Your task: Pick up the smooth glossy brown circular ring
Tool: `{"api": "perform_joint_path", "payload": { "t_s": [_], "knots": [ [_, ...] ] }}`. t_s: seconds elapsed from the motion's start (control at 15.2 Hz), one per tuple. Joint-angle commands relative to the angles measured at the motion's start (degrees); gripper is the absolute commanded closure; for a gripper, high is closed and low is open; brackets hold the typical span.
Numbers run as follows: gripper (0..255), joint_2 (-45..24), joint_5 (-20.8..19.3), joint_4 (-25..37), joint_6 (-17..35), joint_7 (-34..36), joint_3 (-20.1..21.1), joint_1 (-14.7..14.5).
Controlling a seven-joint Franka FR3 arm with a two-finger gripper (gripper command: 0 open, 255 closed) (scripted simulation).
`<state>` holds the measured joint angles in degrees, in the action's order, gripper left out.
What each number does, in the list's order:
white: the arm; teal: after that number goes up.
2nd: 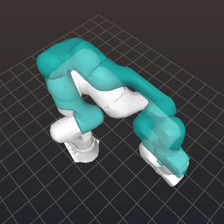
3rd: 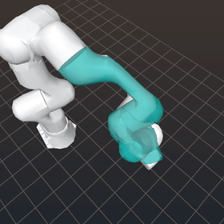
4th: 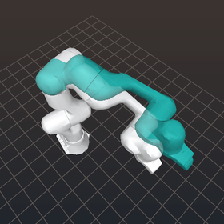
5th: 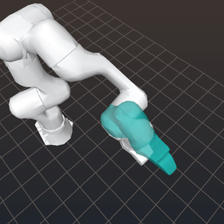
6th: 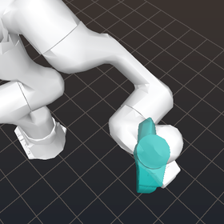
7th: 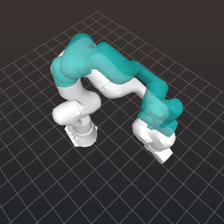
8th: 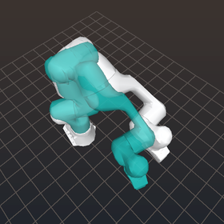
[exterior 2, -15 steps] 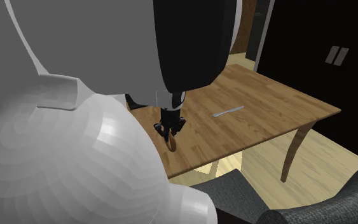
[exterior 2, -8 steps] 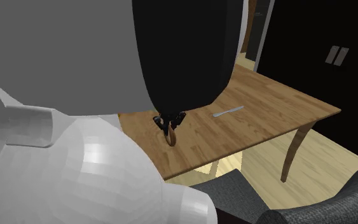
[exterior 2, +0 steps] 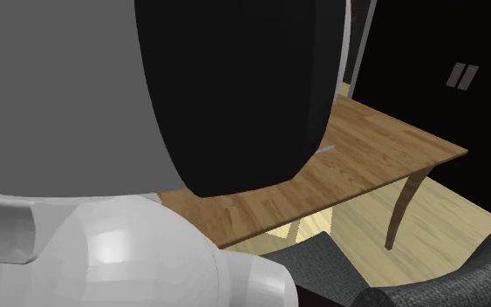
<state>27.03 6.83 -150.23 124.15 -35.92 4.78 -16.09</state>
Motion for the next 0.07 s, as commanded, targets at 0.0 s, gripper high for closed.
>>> {"api": "perform_joint_path", "payload": {
  "t_s": [0.0],
  "knots": [
    [255,0.2,-0.03,0.25,-0.49,0.04,-0.01,0.01]
  ]
}}
